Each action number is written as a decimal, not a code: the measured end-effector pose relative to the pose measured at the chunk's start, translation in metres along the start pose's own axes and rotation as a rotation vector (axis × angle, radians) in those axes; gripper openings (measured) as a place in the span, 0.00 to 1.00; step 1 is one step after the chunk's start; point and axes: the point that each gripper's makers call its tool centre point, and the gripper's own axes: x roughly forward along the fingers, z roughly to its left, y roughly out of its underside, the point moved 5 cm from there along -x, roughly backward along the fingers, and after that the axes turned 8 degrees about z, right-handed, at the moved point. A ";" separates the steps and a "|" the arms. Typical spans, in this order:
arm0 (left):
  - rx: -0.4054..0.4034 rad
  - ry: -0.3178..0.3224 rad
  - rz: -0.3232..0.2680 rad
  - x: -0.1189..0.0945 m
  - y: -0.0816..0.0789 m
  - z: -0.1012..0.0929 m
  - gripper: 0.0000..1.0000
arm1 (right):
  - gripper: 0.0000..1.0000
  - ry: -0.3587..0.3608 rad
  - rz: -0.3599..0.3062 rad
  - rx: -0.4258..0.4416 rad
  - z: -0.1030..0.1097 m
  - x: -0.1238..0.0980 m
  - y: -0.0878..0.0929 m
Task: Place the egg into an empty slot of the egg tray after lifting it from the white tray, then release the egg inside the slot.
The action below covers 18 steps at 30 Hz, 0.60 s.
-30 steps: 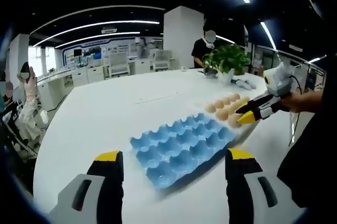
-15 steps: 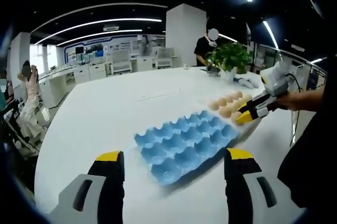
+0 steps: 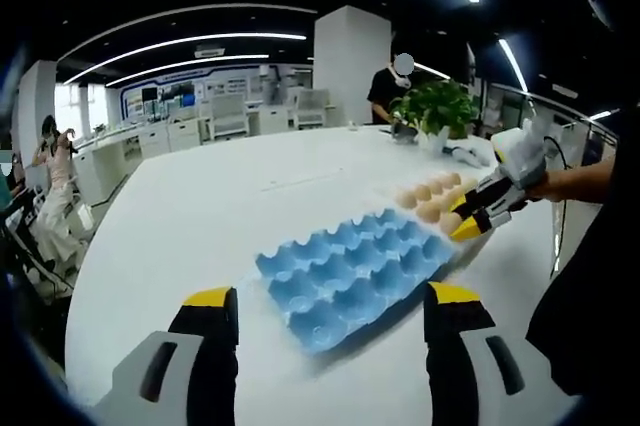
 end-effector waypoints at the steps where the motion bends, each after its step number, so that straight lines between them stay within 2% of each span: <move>1: -0.001 0.001 0.002 0.000 0.000 0.000 0.76 | 0.27 -0.003 0.002 0.000 0.000 0.000 0.000; 4: 0.000 0.001 0.002 0.000 0.001 0.000 0.76 | 0.26 -0.010 0.000 0.026 -0.001 0.000 0.000; 12: 0.003 0.000 -0.008 -0.003 0.000 -0.003 0.75 | 0.25 -0.003 -0.059 0.050 -0.002 -0.007 0.001; 15: 0.000 -0.001 -0.003 -0.003 0.001 -0.002 0.75 | 0.25 0.007 -0.092 0.055 -0.005 -0.014 -0.005; 18: 0.002 -0.002 0.001 -0.002 0.002 -0.001 0.75 | 0.25 0.003 -0.098 0.063 -0.007 -0.016 -0.007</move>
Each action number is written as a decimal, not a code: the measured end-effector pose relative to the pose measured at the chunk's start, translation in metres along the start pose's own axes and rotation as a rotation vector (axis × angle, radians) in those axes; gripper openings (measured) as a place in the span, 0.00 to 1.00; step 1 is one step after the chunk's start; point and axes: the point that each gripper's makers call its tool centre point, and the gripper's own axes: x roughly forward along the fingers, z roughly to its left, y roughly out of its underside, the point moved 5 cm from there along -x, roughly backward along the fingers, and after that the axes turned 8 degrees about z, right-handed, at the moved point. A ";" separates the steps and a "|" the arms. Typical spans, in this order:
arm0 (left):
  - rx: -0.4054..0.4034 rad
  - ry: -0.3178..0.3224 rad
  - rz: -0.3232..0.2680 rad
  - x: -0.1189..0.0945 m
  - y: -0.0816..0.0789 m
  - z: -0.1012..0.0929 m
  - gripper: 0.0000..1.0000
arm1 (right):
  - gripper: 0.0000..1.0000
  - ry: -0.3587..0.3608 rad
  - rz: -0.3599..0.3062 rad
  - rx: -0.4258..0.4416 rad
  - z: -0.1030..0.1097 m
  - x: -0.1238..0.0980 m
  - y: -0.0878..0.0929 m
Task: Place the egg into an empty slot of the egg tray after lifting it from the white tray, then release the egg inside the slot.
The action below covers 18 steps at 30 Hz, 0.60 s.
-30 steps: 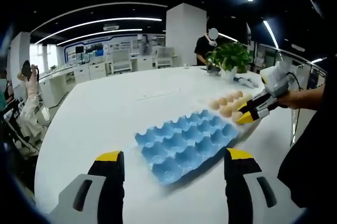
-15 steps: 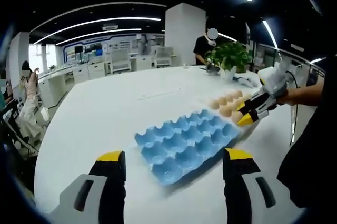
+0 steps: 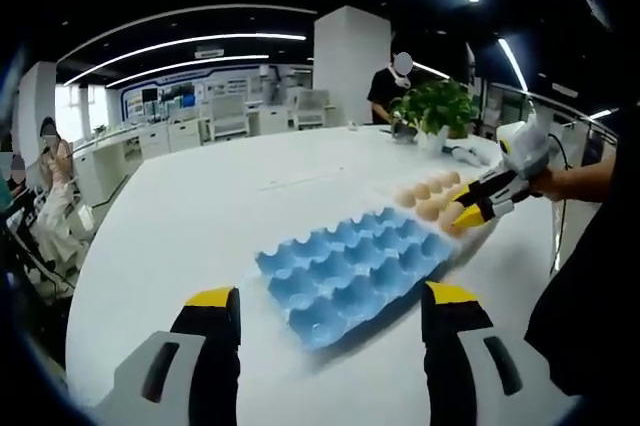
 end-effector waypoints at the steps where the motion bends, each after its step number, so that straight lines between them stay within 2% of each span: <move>1: 0.001 0.001 0.001 0.000 0.000 0.000 0.75 | 0.25 0.003 -0.004 -0.002 0.000 0.000 -0.001; 6: 0.022 0.002 0.012 0.002 0.001 -0.001 0.75 | 0.25 -0.004 -0.010 0.006 0.000 -0.003 -0.003; 18: 0.041 0.017 0.035 0.006 0.006 -0.002 0.75 | 0.25 -0.042 -0.046 -0.001 0.016 -0.005 -0.021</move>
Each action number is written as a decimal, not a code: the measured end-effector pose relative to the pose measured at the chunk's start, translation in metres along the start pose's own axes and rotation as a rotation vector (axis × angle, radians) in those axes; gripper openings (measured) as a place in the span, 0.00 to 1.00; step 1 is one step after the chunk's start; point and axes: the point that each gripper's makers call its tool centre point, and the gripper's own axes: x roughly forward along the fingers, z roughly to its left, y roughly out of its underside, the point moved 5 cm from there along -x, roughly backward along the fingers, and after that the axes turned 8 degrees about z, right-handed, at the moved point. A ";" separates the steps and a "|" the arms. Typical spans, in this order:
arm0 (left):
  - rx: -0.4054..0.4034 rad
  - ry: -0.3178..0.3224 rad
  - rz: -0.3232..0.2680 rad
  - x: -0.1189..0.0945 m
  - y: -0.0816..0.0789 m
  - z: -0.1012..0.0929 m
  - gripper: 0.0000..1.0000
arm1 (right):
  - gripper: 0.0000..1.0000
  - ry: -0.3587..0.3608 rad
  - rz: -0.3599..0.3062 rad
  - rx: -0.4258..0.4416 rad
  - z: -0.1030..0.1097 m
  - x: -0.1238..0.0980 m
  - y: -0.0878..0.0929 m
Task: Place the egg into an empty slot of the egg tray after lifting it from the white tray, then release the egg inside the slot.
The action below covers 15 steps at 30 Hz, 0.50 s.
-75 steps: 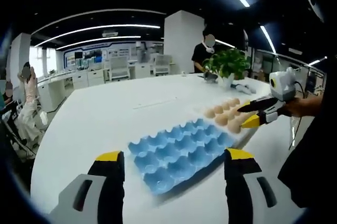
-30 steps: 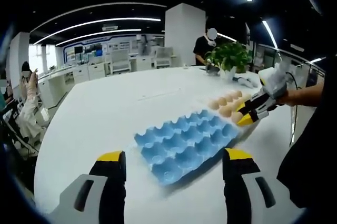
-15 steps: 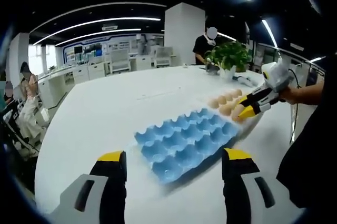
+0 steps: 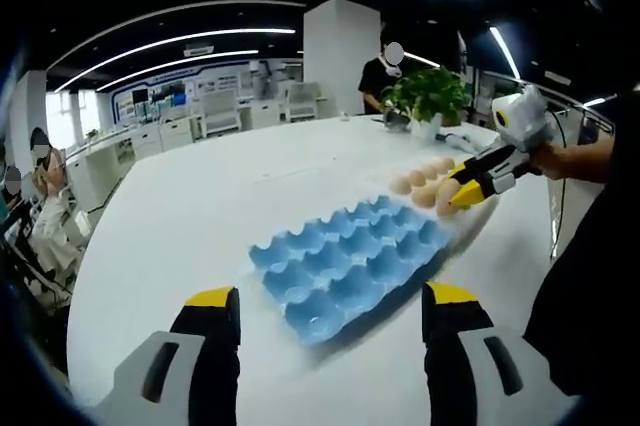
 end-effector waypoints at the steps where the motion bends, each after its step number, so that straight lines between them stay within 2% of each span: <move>1: -0.002 0.004 -0.001 0.000 0.000 0.000 0.75 | 0.25 -0.005 0.000 0.003 0.001 0.001 -0.001; 9: 0.006 0.021 0.011 0.002 0.005 0.004 0.76 | 0.25 -0.041 -0.014 -0.017 0.018 0.009 -0.015; 15: 0.016 0.041 0.018 0.002 0.008 0.009 0.76 | 0.25 -0.083 -0.027 -0.037 0.041 0.023 -0.032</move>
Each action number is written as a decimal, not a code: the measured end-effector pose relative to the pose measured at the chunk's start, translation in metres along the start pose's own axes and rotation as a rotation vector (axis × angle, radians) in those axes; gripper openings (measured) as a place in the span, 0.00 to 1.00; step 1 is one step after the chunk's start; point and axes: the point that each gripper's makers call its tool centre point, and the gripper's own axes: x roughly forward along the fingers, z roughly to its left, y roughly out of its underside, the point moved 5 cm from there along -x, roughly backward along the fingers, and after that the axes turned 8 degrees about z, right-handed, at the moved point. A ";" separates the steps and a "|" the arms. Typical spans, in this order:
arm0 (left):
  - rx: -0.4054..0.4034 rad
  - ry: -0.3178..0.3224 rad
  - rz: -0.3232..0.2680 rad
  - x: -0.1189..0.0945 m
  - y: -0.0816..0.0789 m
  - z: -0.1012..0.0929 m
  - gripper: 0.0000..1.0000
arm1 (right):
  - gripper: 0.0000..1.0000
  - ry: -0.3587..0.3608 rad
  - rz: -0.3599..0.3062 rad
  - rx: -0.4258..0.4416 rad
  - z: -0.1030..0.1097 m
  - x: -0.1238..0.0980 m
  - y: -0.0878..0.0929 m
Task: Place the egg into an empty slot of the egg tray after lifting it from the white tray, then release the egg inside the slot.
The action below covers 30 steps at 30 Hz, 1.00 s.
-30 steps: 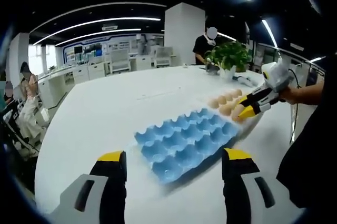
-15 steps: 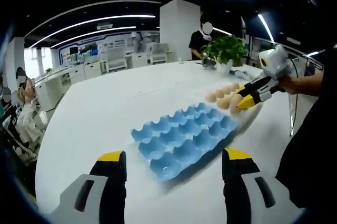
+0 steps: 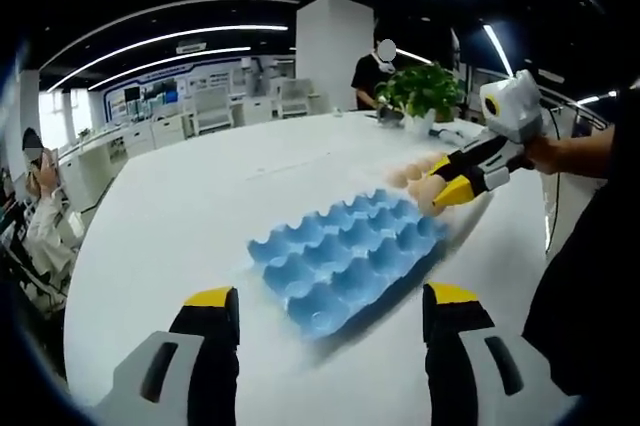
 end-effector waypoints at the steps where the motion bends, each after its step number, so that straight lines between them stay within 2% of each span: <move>1: 0.002 0.004 0.001 0.000 0.000 0.001 0.75 | 0.25 -0.005 -0.005 -0.005 0.003 0.002 -0.002; 10: 0.041 0.023 0.018 0.001 0.007 0.007 0.76 | 0.25 -0.066 -0.017 -0.039 0.031 0.027 -0.025; 20: 0.058 0.043 0.034 0.000 0.014 0.016 0.75 | 0.25 -0.163 -0.041 -0.102 0.077 0.062 -0.056; 30: 0.081 0.060 0.029 0.001 0.015 0.017 0.74 | 0.25 -0.233 -0.030 -0.173 0.107 0.093 -0.069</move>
